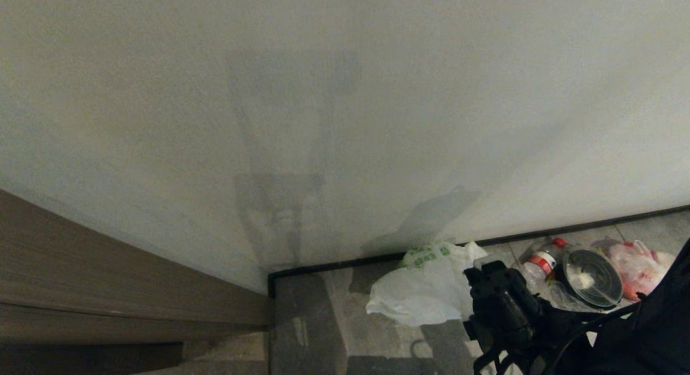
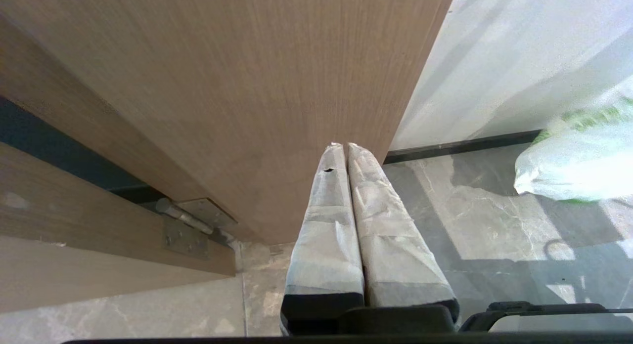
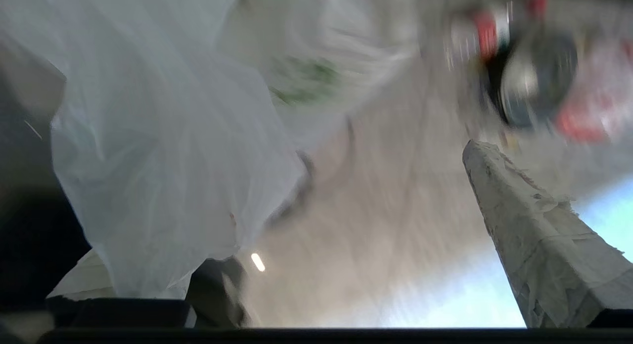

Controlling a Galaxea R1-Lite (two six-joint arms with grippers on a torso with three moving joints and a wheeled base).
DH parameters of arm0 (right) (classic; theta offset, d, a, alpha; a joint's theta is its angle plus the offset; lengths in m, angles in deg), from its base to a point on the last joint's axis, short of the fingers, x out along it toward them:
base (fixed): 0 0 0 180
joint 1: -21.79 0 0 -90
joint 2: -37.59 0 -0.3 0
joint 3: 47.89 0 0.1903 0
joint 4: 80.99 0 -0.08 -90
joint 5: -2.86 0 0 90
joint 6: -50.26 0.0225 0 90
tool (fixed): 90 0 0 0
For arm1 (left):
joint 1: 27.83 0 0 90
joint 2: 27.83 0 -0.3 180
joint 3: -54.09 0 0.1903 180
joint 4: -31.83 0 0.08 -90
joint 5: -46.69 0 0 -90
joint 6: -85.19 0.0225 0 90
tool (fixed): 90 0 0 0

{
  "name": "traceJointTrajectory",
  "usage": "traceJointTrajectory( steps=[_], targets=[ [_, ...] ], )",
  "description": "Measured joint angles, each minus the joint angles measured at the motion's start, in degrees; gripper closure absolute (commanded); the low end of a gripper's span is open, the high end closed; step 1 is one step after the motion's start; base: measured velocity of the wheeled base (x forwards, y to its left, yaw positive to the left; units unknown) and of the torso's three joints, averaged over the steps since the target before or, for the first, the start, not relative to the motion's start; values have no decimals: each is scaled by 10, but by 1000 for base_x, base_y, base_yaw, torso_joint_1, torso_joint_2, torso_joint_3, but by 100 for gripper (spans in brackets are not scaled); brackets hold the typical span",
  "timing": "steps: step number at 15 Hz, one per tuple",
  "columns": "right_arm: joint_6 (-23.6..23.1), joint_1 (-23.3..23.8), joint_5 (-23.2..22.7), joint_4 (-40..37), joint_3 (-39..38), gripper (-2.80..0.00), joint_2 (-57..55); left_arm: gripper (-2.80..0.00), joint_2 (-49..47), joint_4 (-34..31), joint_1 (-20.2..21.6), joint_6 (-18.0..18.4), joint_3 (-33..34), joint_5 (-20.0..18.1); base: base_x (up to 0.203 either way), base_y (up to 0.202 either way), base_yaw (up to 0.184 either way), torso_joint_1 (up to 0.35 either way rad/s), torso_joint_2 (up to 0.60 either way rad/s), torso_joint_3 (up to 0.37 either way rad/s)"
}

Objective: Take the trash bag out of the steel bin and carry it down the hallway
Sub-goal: Put the trash bag at the door

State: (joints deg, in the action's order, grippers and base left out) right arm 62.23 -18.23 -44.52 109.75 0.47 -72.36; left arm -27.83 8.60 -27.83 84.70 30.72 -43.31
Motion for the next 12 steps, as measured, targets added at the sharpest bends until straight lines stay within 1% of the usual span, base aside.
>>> traceJointTrajectory(
  steps=[2, 3, 4, 7, 9, 10, 12],
  targets=[
    [24, 0, 21, 7, -5, -280, -56, 0, 0, 0, 0, 0, 0, 0, 0, 0, 0, 0, 0, 0],
    [30, -1, 36, 10, 8, -280, -92, 0, 0, 0, 0, 0, 0, 0, 0, 0, 0, 0, 0, 0],
    [27, -2, 41, 11, 22, -280, -121, 0, 0, 0, 0, 0, 0, 0, 0, 0, 0, 0, 0, 0],
    [0, -13, 21, 41, 71, -280, -187, 0, 0, 0, 0, 0, 0, 0, 0, 0, 0, 0, 0, 0],
    [-39, -21, 15, 82, 110, -280, -228, 0, 0, 0, 0, 0, 0, 0, 0, 0, 0, 0, 0, 0],
    [-58, -24, 15, 94, 122, -280, -245, 0, 0, 0, 0, 0, 0, 0, 0, 0, 0, 0, 0, 0],
    [-74, -34, 10, 92, 123, -280, -272, 0, 0, 0, 0, 0, 0, 0, 0, 0, 0, 0, 0, 0]
  ],
)
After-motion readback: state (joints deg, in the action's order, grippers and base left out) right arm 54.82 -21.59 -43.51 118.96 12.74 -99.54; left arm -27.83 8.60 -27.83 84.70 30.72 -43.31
